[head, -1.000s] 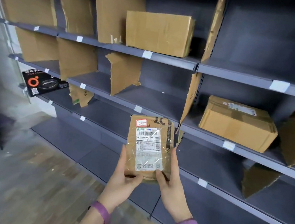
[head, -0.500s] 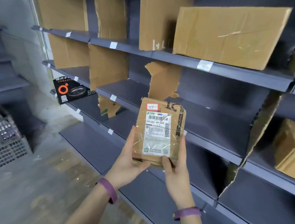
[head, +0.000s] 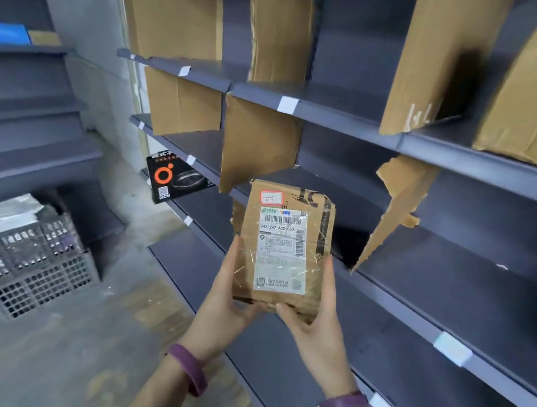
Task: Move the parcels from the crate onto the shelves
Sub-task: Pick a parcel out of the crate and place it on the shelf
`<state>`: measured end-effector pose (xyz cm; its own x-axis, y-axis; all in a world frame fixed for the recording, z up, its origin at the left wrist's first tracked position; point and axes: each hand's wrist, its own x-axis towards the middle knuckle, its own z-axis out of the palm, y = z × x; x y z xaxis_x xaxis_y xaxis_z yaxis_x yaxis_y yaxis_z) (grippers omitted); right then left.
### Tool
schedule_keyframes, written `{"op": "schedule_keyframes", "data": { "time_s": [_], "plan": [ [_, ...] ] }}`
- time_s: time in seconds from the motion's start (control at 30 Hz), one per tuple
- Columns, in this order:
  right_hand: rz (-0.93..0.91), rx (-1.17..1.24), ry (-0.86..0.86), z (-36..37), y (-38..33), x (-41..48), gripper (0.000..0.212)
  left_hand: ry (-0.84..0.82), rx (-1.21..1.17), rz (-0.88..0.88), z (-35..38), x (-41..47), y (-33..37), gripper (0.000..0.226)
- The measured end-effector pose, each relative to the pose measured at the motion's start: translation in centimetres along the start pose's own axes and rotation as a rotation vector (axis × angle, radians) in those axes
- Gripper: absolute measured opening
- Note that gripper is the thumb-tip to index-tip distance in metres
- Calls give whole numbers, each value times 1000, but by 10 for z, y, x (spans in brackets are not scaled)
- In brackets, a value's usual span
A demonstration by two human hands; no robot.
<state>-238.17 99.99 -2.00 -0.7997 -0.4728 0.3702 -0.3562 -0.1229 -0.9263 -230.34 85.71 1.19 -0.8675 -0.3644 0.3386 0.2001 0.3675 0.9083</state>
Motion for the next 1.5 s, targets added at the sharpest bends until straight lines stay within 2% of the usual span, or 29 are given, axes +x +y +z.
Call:
{"op": "schedule_keyframes", "data": {
  "time_s": [0.17,0.43,0.6,0.8,1.0,1.13,1.33,1.5],
  "plan": [
    [-8,9,1,51,18,50,103,-1,-3,14,-51,47,-33,100],
    [-22,-117,248,121,30,115,108,-199,-87,70,-120,134,-72,97],
    [-51,-202,404,126,23,135,109,-374,-148,40,-125,180,-80,98],
    [-76,-248,487,124,21,154,103,-450,-162,58,-119,215,-86,98],
    [-101,-235,489,112,31,169,104,-458,-149,50,-112,226,-83,98],
    [-108,-251,493,130,37,175,107,-400,-144,38,-128,223,-89,96],
    [-117,-240,481,179,30,191,109,-332,-147,65,-177,228,-95,95],
    [-120,-266,446,251,26,215,113,-319,-163,85,-254,237,-116,97]
  ]
}}
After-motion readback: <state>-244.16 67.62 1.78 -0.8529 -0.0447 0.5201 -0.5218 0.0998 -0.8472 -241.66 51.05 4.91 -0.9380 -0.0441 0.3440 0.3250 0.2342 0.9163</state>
